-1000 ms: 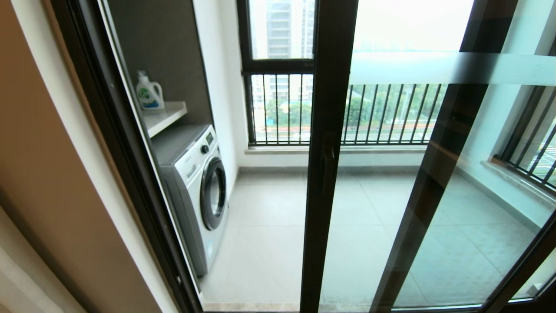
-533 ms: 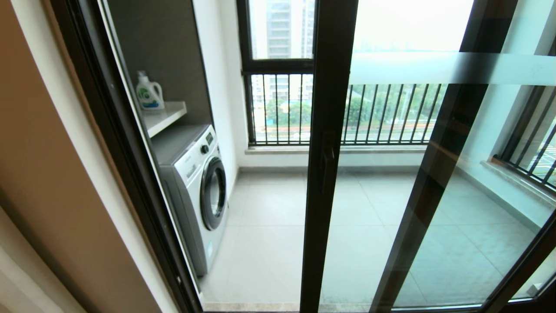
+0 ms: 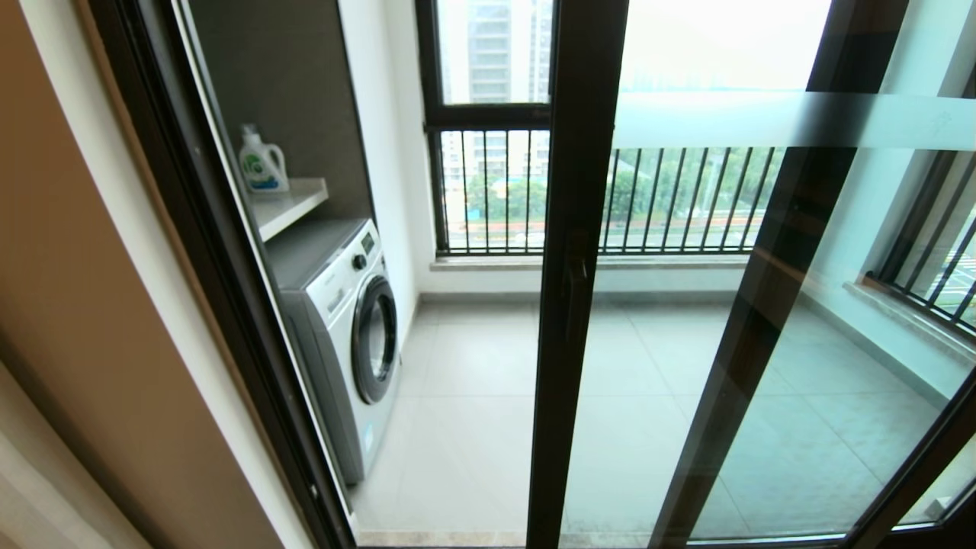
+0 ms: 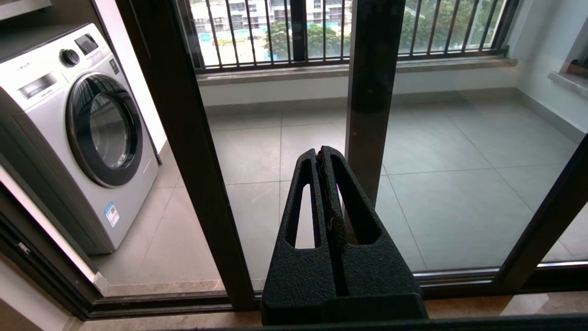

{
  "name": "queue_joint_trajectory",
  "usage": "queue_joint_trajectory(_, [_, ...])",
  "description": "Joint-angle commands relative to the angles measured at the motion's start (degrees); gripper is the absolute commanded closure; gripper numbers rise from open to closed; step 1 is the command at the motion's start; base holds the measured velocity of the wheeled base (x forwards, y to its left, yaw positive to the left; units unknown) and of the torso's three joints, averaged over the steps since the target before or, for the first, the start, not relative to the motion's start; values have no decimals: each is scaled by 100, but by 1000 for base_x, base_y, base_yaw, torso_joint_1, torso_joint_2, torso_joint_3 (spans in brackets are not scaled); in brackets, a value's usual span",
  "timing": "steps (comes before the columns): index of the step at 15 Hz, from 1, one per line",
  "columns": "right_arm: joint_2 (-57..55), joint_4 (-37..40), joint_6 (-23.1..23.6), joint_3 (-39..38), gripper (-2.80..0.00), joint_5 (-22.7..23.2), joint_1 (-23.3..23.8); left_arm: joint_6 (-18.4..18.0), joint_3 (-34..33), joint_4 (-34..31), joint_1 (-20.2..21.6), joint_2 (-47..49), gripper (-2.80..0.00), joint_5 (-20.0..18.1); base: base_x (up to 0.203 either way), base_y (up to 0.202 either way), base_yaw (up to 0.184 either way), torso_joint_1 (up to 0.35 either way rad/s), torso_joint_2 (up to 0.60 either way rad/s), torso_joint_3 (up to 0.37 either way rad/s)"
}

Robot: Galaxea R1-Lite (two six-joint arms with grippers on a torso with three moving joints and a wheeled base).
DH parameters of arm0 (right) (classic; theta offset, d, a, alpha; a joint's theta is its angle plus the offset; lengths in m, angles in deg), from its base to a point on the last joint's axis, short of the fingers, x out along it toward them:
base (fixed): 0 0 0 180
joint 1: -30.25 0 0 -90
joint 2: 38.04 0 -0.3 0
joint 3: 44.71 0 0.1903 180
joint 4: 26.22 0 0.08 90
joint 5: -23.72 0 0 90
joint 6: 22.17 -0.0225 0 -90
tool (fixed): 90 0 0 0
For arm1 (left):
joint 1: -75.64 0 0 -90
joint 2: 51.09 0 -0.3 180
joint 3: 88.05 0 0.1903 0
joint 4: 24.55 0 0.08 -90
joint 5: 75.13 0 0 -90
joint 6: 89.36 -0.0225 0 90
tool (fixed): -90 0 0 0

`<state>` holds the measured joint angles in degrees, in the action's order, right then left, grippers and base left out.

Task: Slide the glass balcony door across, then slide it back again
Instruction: Open the slid door

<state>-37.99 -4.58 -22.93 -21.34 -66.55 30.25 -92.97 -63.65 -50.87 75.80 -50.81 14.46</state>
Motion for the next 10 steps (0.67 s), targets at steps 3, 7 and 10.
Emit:
queue_joint_trajectory(3, [4, -3, -2, -70, 0, 0, 0, 387, -7, 75, 2, -20, 0, 59, 0, 0, 0, 0, 0, 0])
queue_joint_trajectory(7, [-4, -3, -2, -70, 0, 0, 0, 387, -7, 75, 2, -20, 0, 59, 0, 0, 0, 0, 0, 0])
queue_joint_trajectory(10, [2, 34, 471, -70, 0, 78, 0, 387, -7, 75, 2, -20, 0, 59, 0, 0, 0, 0, 0, 0])
